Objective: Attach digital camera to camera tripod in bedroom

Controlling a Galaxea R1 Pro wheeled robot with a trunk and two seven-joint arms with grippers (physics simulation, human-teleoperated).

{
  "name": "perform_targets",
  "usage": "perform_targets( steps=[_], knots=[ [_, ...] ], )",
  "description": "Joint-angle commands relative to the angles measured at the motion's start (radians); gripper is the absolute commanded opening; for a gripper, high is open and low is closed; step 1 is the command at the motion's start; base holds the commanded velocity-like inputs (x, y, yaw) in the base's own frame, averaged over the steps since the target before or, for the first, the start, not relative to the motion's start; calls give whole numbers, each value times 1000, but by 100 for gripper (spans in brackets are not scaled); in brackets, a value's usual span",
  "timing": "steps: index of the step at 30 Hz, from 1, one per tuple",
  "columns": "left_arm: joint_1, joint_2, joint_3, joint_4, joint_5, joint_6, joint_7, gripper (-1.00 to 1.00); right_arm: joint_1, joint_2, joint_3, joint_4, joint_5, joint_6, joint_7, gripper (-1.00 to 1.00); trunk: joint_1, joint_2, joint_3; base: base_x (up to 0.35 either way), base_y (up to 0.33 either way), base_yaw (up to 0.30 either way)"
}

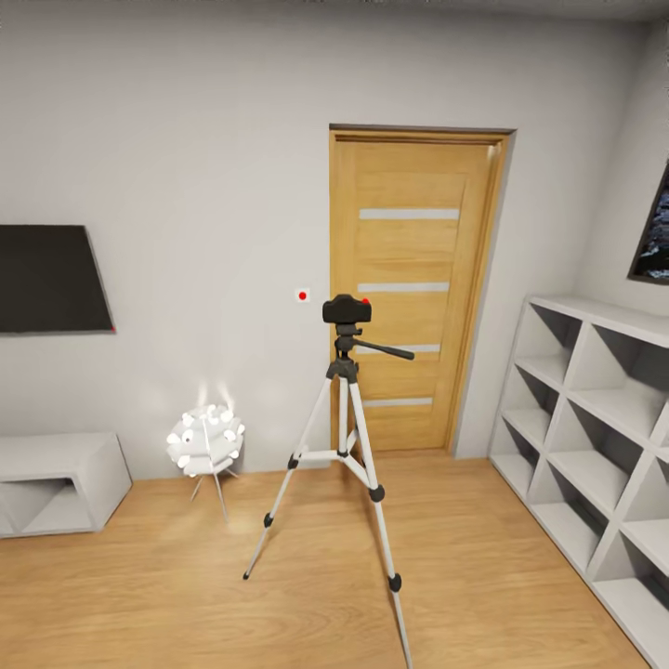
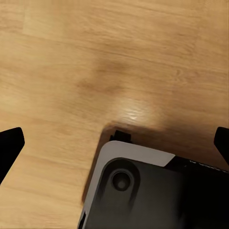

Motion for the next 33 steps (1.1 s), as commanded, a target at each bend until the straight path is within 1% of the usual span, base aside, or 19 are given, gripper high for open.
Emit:
perform_targets(
  steps=[1,12,33],
  knots=[
    [0,0,-8,0,7,-2,3,100,-1,-1,-8,3,9,-6,2,100,0,-1,1,0,0,0],
    [0,0,-8,0,7,-2,3,100,-1,-1,-10,3,3,-6,2,100,0,-1,16,0,0,0],
    [0,0,-8,0,7,-2,3,100,-1,-3,-12,3,-1,-7,3,100,0,-1,24,0,0,0]
  ],
)
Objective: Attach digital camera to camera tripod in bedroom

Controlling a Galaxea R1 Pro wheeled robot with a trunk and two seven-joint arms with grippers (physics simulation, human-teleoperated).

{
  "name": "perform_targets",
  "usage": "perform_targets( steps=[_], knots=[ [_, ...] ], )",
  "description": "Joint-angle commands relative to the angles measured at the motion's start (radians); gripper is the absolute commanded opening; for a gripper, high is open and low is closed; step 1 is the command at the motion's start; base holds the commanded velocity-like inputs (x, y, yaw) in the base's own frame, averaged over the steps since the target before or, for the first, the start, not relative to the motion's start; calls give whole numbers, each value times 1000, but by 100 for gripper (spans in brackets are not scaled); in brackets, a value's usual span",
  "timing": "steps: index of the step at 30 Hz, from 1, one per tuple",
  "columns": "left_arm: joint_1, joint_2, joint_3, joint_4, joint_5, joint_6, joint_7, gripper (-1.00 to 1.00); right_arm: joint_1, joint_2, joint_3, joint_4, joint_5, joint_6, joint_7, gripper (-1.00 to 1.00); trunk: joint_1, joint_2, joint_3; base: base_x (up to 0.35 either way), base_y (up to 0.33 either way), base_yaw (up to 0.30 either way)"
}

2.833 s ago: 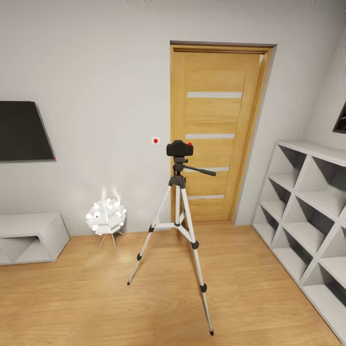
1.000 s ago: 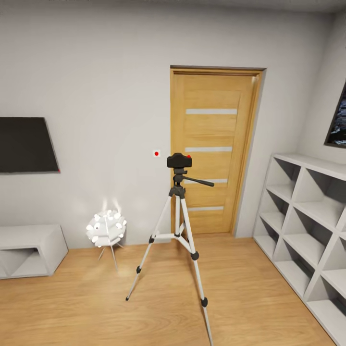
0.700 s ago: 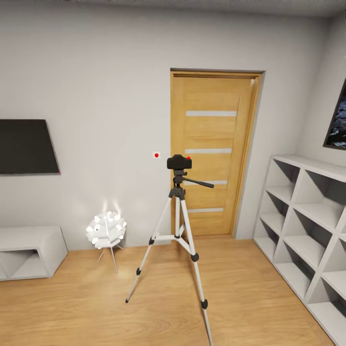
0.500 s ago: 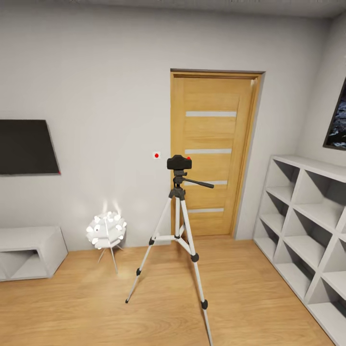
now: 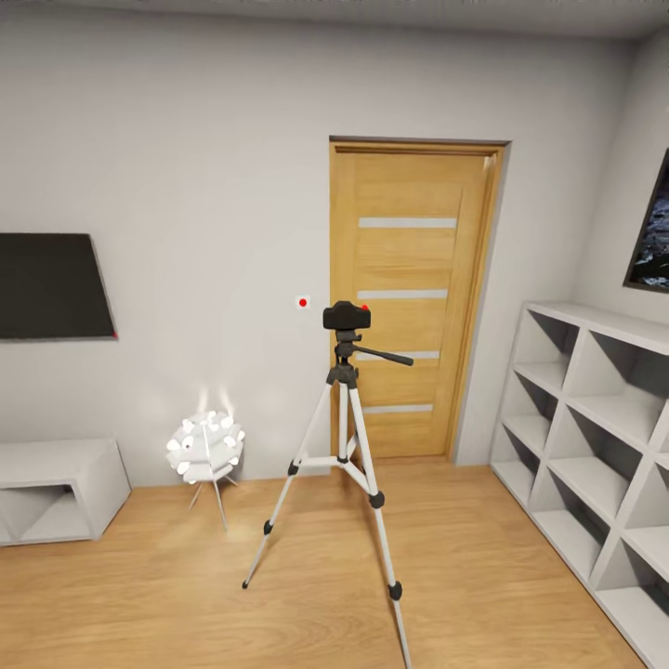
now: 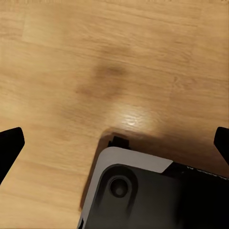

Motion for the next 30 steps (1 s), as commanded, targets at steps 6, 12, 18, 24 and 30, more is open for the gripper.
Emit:
perform_targets(
  steps=[6,12,18,24,30],
  knots=[
    [0,0,-8,0,7,-2,3,100,-1,-1,-8,3,11,-6,2,100,0,-1,6,0,0,0],
    [0,0,-8,0,7,-2,3,100,-1,-2,-9,3,6,3,5,100,0,-1,9,0,0,0],
    [0,0,-8,0,7,-2,3,100,-1,-8,-7,3,7,7,2,100,0,-1,10,0,0,0],
    [0,0,-8,0,7,-2,3,100,-1,-8,-8,3,6,9,2,100,0,-1,10,0,0,0],
    [0,0,-8,0,7,-2,3,100,-1,-3,-7,3,7,9,1,100,0,-1,12,0,0,-2]
  ],
)
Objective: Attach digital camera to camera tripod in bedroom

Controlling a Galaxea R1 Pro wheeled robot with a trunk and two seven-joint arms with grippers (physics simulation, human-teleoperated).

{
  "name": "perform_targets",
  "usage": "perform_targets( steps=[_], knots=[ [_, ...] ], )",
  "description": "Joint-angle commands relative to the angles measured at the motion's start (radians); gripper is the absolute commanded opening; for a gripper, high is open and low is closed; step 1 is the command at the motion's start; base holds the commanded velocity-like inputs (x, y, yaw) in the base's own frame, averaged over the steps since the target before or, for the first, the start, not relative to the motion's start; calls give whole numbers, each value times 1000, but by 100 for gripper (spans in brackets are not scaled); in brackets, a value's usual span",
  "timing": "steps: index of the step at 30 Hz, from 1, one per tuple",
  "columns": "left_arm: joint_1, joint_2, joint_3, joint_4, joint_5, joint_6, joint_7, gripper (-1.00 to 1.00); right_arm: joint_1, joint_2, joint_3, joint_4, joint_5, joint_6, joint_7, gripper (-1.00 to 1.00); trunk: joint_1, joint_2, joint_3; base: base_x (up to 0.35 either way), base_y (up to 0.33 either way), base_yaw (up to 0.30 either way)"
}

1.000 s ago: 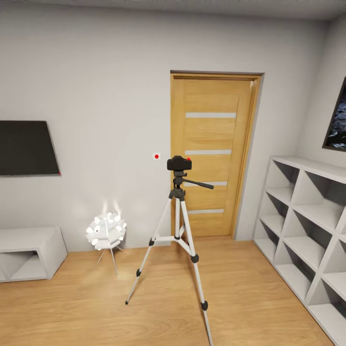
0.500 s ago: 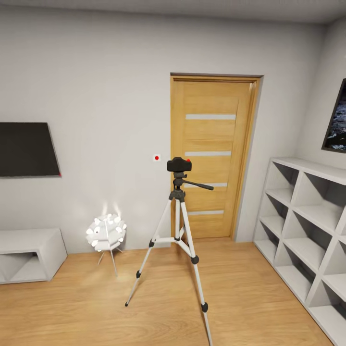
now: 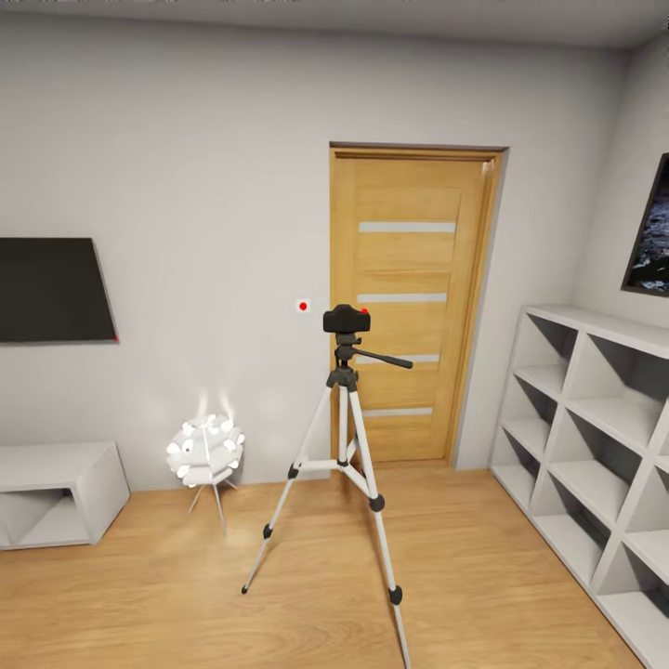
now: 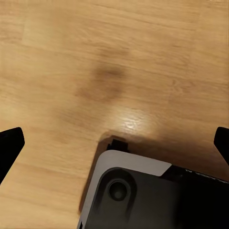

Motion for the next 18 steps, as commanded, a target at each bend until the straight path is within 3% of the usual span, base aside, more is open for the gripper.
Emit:
perform_targets(
  steps=[1,18],
  knots=[
    [0,0,-9,0,7,-2,3,100,-1,-1,-9,3,8,-6,2,100,0,-1,1,0,0,-22],
    [0,-1,-8,2,11,1,2,100,-1,1,-14,3,6,-12,2,100,0,-1,25,0,0,-35]
  ],
)
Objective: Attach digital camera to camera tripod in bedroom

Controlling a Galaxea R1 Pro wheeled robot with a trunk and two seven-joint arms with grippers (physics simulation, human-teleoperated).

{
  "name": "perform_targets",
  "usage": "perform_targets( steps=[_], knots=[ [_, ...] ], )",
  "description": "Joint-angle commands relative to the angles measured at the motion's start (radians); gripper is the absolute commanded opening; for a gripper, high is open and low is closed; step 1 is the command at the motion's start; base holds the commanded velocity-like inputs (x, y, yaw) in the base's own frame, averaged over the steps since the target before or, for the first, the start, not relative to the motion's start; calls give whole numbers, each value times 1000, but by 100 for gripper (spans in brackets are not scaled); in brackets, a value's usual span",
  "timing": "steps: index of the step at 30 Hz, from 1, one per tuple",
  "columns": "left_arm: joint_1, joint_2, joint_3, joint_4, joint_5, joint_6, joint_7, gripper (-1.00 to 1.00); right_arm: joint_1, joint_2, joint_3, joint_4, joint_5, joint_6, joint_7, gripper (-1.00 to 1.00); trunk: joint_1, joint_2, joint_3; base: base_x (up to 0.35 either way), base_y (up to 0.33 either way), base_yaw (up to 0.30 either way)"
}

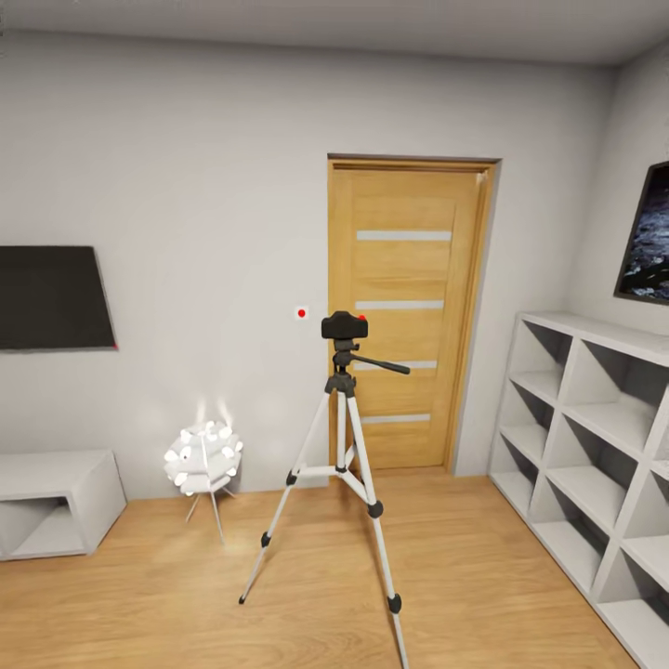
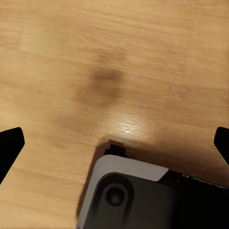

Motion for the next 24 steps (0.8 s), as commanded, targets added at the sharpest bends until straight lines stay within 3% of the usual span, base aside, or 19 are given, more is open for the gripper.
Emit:
perform_targets(
  steps=[1,14,24],
  knots=[
    [0,-1,-9,1,6,0,2,100,-1,0,-9,3,9,-6,2,100,0,-1,1,0,0,-6],
    [36,-6,-11,5,-1,10,-103,100,-1,0,-10,3,5,-7,1,100,0,-1,20,0,0,-1],
    [41,-5,-12,5,0,6,-119,100,-1,-5,-7,3,-62,-7,1,100,0,-1,32,0,0,0]
  ],
)
